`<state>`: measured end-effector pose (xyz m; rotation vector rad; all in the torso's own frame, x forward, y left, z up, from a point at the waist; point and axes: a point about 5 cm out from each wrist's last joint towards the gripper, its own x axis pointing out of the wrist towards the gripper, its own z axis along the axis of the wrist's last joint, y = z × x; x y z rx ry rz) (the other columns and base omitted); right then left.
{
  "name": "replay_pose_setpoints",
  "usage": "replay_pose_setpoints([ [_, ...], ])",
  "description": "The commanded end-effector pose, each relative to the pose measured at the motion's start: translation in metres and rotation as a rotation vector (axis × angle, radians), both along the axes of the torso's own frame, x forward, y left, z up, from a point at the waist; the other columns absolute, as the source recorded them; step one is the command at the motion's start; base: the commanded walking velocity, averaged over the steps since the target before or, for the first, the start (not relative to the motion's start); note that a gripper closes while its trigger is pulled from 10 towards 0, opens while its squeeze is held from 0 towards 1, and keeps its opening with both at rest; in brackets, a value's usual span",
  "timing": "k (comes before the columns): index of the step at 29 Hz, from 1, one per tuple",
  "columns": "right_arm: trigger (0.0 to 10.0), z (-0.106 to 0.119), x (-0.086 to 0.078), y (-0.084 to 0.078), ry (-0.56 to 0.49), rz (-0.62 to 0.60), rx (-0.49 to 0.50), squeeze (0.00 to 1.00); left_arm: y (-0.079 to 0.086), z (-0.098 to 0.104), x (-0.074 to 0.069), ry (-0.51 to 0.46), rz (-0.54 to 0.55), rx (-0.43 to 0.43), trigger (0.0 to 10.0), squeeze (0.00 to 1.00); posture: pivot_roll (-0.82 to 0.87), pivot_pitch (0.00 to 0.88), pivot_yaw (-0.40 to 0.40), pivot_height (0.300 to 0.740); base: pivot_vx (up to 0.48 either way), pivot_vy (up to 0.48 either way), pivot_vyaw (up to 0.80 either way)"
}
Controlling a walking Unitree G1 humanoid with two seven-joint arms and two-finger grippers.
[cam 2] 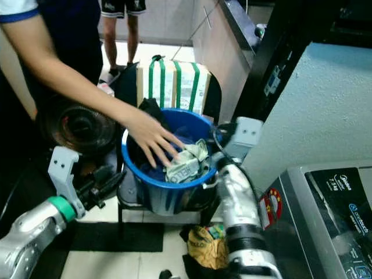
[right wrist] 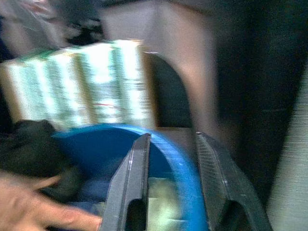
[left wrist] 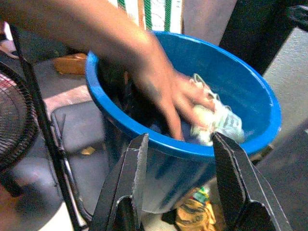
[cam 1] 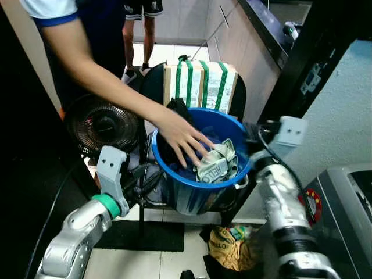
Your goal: Clothes washing
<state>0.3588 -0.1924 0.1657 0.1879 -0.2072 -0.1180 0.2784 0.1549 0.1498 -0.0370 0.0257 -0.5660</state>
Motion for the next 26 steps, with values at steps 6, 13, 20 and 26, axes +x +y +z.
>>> replay_pose_setpoints([
  [6, 10.0, -0.036, -0.007, -0.012, 0.175, -0.144, -0.085, 0.00, 0.004, -0.007, 0.005, 0.007, 0.083, 0.023, 10.0, 0.00, 0.10, 0.039, -0.008, 0.740, 0.000, 0.000, 0.00],
  [13, 10.0, -0.050, -0.014, 0.002, 0.129, 0.010, -0.026, 0.00, 0.004, -0.015, 0.007, 0.063, 0.175, 0.018, 10.0, 0.00, 0.10, 0.034, -0.013, 0.740, 0.000, 0.000, 0.00],
  [20, 10.0, -0.082, -0.024, 0.036, 0.277, 0.067, 0.066, 0.00, 0.018, -0.043, 0.004, 0.086, 0.450, 0.099, 10.0, 0.00, 0.09, 0.025, -0.018, 0.740, 0.000, 0.000, 0.00],
  [26, 10.0, -0.073, -0.024, 0.052, 0.218, 0.217, 0.114, 0.00, 0.023, -0.044, 0.002, 0.077, 0.501, 0.104, 10.0, 0.00, 0.09, 0.028, -0.022, 0.740, 0.000, 0.000, 0.00],
])
